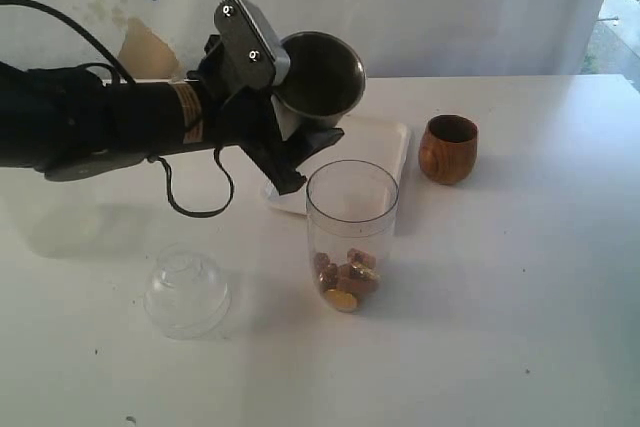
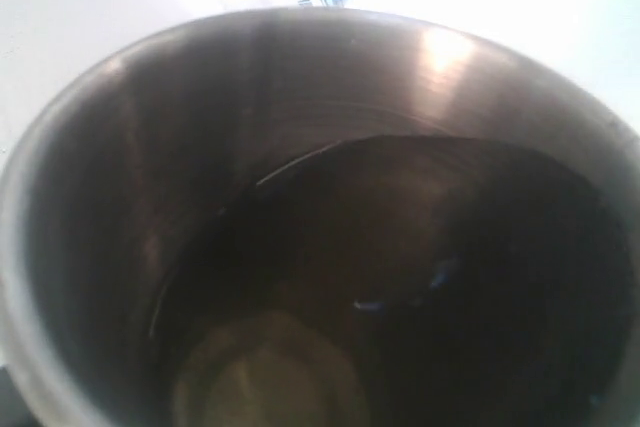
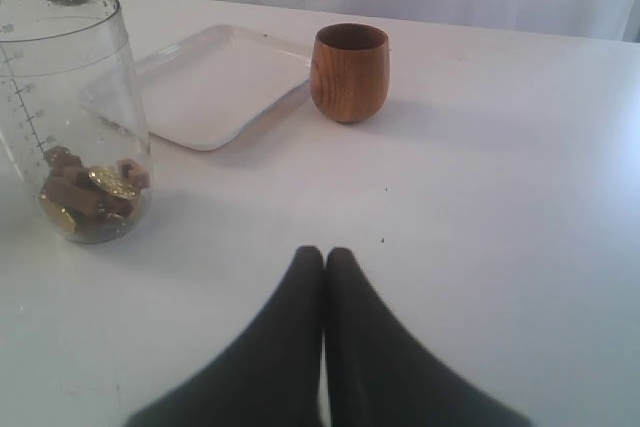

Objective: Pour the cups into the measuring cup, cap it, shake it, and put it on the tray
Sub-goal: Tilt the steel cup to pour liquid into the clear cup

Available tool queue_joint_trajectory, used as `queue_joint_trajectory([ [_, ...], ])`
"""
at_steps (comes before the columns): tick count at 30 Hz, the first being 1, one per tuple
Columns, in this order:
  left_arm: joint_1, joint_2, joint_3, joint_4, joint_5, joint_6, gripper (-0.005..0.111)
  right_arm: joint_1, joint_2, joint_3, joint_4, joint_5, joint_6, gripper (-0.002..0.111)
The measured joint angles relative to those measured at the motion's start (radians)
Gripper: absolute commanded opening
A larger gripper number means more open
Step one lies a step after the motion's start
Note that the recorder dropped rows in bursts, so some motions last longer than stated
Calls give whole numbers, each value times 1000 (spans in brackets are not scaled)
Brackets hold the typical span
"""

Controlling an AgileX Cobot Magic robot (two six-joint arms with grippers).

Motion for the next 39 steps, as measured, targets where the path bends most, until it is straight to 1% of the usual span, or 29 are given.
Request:
queue_joint_trajectory([
  [18, 0, 8, -39, 7, -14, 73, 0, 0, 0, 0, 0, 0, 0, 0],
  [29, 0, 8, -39, 8, -14, 173, 0, 0, 0, 0, 0, 0, 0, 0],
  [39, 0, 8, -39, 9, -14, 230, 0, 0, 0, 0, 0, 0, 0, 0],
])
